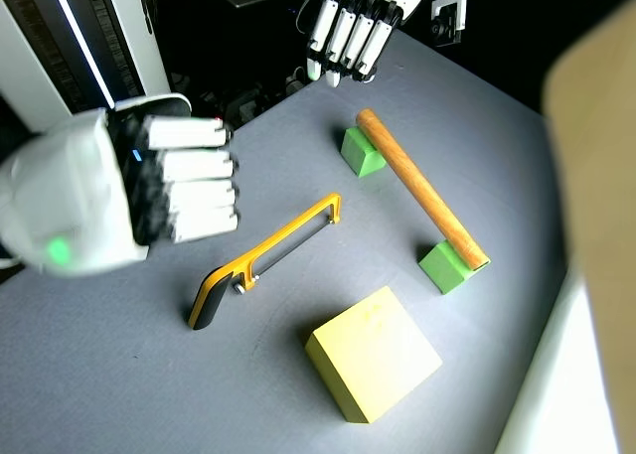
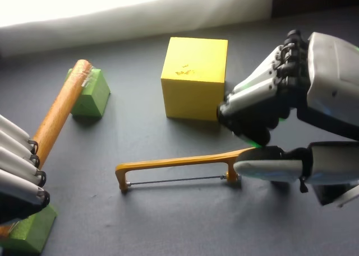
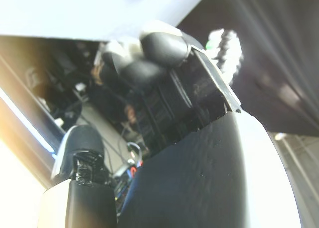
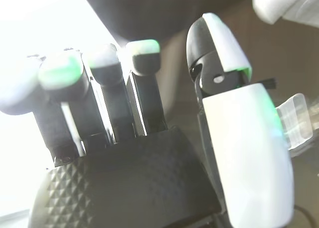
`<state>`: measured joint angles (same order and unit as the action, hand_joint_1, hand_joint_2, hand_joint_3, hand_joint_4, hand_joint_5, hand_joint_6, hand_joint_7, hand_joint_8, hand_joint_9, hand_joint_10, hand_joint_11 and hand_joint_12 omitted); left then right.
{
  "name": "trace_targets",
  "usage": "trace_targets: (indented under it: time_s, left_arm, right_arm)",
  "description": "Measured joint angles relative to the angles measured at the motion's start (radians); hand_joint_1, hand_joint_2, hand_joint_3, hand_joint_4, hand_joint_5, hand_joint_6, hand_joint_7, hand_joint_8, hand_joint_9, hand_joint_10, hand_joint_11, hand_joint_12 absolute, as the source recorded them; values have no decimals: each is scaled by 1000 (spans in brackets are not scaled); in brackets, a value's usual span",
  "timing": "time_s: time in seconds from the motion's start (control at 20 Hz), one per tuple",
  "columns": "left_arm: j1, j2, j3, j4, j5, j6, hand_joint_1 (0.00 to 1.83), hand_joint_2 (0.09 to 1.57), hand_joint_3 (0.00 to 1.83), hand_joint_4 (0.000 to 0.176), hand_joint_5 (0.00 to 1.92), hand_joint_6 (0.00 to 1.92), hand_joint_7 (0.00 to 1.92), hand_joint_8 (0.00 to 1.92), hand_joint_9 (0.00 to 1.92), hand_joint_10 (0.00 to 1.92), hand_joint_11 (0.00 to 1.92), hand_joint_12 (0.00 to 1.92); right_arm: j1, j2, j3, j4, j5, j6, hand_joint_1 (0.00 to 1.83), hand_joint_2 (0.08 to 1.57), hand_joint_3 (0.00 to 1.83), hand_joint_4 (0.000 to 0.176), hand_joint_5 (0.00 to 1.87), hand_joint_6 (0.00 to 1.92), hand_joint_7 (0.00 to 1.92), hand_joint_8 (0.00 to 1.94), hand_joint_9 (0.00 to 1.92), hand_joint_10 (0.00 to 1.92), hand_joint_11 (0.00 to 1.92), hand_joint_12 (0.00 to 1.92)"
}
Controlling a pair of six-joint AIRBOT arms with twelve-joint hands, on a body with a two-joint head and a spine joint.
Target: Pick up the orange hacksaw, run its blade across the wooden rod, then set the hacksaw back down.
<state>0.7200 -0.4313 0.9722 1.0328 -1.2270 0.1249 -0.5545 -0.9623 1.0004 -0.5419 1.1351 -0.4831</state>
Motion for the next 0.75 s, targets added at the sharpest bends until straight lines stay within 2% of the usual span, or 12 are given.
trace_targets:
  time_s: [0.1,0.2,0.3,0.5,0.65,0.75]
  left_arm:
    - [0,0,5,-12,-9,1,384,1391,5,0,1278,1921,1371,1921,1400,1921,1485,1921]
    - [7,0,17,-21,-21,1,420,1380,0,0,1300,1921,1379,1921,1407,1921,1489,1921]
    - [7,0,18,-21,-26,1,462,1371,0,0,1300,1921,1390,1921,1404,1921,1481,1921]
    - [14,-2,52,-44,-61,0,410,1402,6,0,1281,1921,1370,1921,1411,1921,1493,1921]
    - [14,-14,85,-45,-79,-2,432,1402,1,0,1258,1921,1363,1921,1401,1921,1478,1921]
    - [21,-16,102,-42,-94,-6,422,1407,2,0,1238,1921,1348,1921,1383,1921,1462,1921]
  right_arm:
    - [17,34,-26,-39,-12,-14,422,1361,11,0,1169,1921,1301,1941,1460,1921,1575,1921]
    - [17,58,-41,-52,-11,-50,333,1424,16,0,1196,1921,1326,1941,1455,1921,1573,1921]
    - [31,83,-45,-68,-3,-53,353,1441,9,0,1170,1921,1295,1941,1425,1921,1577,1921]
    - [36,101,-46,-135,5,-28,342,1465,7,0,1137,1921,1273,1941,1395,1921,1550,1921]
    - [69,99,-47,-258,-55,38,381,1457,0,0,1109,1921,1267,1941,1392,1921,1538,1921]
    - [79,93,-47,-288,-84,39,370,1458,1,0,1126,1921,1278,1941,1396,1921,1541,1921]
